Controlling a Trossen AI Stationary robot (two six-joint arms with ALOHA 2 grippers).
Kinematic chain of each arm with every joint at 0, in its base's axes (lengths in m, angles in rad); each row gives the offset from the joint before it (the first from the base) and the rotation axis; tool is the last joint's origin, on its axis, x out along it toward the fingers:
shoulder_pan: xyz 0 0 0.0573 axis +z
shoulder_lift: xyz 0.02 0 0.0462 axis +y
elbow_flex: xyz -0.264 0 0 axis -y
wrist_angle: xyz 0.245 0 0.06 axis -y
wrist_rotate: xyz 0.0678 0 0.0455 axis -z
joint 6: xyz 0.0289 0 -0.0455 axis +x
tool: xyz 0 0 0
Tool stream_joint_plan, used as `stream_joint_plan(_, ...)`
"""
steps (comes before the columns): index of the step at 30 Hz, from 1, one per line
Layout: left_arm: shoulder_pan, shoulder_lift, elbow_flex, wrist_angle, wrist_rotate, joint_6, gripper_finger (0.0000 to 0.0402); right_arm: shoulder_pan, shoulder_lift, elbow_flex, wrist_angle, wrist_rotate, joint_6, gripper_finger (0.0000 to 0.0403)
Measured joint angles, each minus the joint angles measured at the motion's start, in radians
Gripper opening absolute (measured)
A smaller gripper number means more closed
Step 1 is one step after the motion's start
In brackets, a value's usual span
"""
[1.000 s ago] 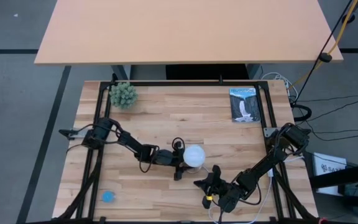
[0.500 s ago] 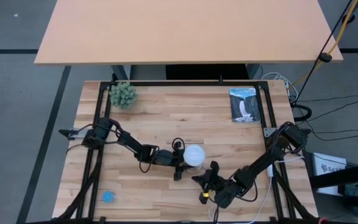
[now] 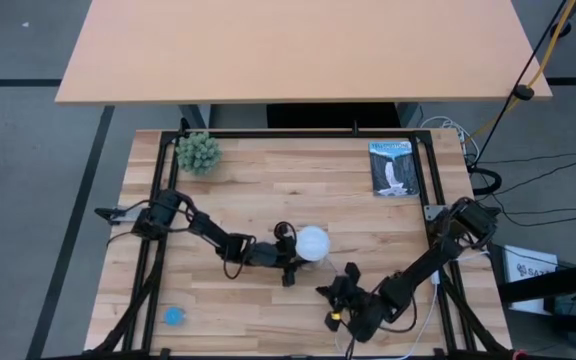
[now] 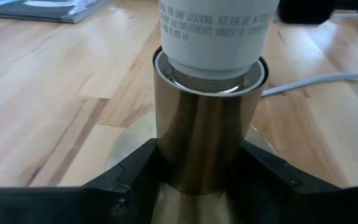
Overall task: Screw lightbulb
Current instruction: Remove the lightbulb from the lamp
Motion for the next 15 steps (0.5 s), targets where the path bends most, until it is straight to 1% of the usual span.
stream_joint_plan(1, -0.004, 0.000, 0.000, 0.000, -0.015, 0.000, 0.0191, 0.010, 0.000, 0.021, -0.052, 0.015, 0.014, 0.0000)
stream_joint_plan(3, -0.011, 0.000, 0.000, 0.000, -0.043, 0.001, 0.0191, 0.030, 0.000, 0.072, -0.216, 0.040, 0.090, 0.0000)
stream_joint_plan(7, -0.026, 0.000, 0.000, -0.002, -0.098, -0.023, 0.0191, 0.067, 0.000, 0.202, -0.634, 0.077, 0.323, 0.0000)
stream_joint_plan(9, -0.032, 0.000, 0.000, -0.001, -0.125, -0.066, 0.0190, 0.081, 0.000, 0.248, -0.810, 0.130, 0.437, 0.0000)
stream_joint_plan(10, -0.034, 0.000, 0.000, 0.003, -0.141, -0.087, 0.0190, 0.084, 0.000, 0.263, -0.863, 0.164, 0.480, 0.0000)
stream_joint_plan(12, -0.040, 0.000, 0.000, 0.009, -0.166, -0.116, 0.0190, 0.074, -0.002, 0.269, -0.908, 0.222, 0.522, 0.0000)
stream_joint_plan(15, -0.044, 0.000, 0.000, 0.010, -0.192, -0.120, 0.0190, 0.030, 0.001, 0.255, -0.915, 0.208, 0.530, 0.0000)
